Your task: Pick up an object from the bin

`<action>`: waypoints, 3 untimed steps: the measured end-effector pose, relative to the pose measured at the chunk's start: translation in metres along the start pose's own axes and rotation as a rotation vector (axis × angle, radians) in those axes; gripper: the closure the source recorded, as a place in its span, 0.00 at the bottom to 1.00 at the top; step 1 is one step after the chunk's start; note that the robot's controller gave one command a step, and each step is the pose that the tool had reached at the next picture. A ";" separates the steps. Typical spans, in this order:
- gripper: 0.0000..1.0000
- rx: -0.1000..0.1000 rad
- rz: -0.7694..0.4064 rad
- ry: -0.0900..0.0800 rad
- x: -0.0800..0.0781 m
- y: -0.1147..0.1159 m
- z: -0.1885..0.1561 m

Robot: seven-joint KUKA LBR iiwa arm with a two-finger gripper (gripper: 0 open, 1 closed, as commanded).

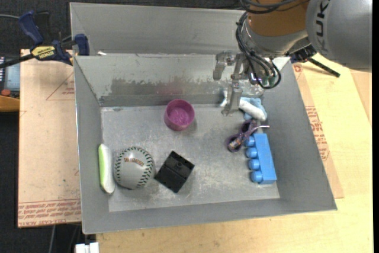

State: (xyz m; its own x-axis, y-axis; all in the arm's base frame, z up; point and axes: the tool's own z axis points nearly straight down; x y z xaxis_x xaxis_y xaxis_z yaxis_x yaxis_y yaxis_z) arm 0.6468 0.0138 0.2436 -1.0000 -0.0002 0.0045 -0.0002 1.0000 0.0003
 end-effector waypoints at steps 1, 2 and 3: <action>0.00 0.000 0.000 -0.007 -0.001 0.000 -0.005; 0.00 -0.002 0.016 -0.005 0.008 0.076 0.152; 0.00 -0.001 0.016 -0.009 0.003 -0.044 0.111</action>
Offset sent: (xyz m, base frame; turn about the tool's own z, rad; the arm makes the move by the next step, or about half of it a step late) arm -0.0110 0.0849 -0.1736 0.0194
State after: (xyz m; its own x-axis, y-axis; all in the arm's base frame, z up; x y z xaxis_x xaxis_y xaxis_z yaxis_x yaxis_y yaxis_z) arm 0.6429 -0.0298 0.1331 -0.9999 0.0160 -0.0047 0.0160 0.9999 0.0013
